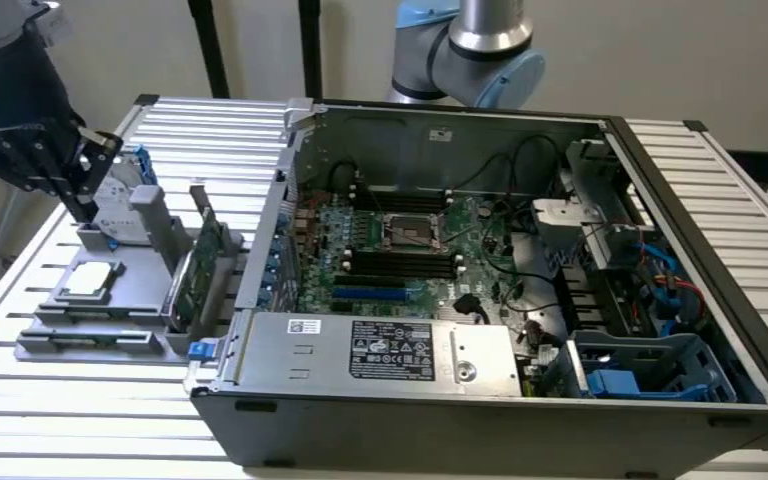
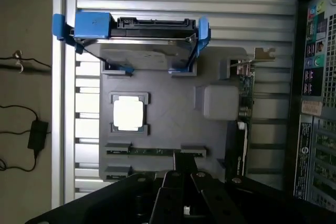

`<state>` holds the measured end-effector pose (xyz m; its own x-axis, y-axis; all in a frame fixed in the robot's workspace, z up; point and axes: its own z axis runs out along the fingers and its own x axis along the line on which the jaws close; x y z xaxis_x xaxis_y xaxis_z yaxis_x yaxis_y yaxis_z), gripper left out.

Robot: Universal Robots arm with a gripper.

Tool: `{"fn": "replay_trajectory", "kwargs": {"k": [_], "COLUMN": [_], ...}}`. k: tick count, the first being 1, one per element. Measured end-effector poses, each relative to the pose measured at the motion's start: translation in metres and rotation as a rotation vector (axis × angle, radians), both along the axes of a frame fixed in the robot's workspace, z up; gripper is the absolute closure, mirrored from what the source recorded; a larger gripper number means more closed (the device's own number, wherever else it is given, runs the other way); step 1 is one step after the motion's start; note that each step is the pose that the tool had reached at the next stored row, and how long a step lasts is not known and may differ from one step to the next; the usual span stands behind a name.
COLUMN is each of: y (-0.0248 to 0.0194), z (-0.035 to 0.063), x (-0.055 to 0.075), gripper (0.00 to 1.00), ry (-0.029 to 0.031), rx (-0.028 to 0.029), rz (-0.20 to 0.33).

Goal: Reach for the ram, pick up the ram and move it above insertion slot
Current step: 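Reach for the ram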

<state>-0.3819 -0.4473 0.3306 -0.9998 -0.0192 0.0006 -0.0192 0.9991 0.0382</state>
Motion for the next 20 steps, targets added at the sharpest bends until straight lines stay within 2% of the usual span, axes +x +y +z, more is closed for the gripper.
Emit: {"fn": "replay_trajectory", "kwargs": {"k": [8,13,15,20], "y": [-0.035,-0.0506,-0.0539,-0.054], "z": [-0.0006,-0.0006,-0.0006,-0.0006], "x": [-0.004,-0.012,-0.014,-0.014], "gripper": [0.89,0.89,0.89,0.89], "ry": [-0.0001,-0.0001,-0.0001,-0.0001], "rx": [-0.0002,-0.0016,-0.002,-0.0019], "rz": [0.0,0.0,0.0,0.0]}}
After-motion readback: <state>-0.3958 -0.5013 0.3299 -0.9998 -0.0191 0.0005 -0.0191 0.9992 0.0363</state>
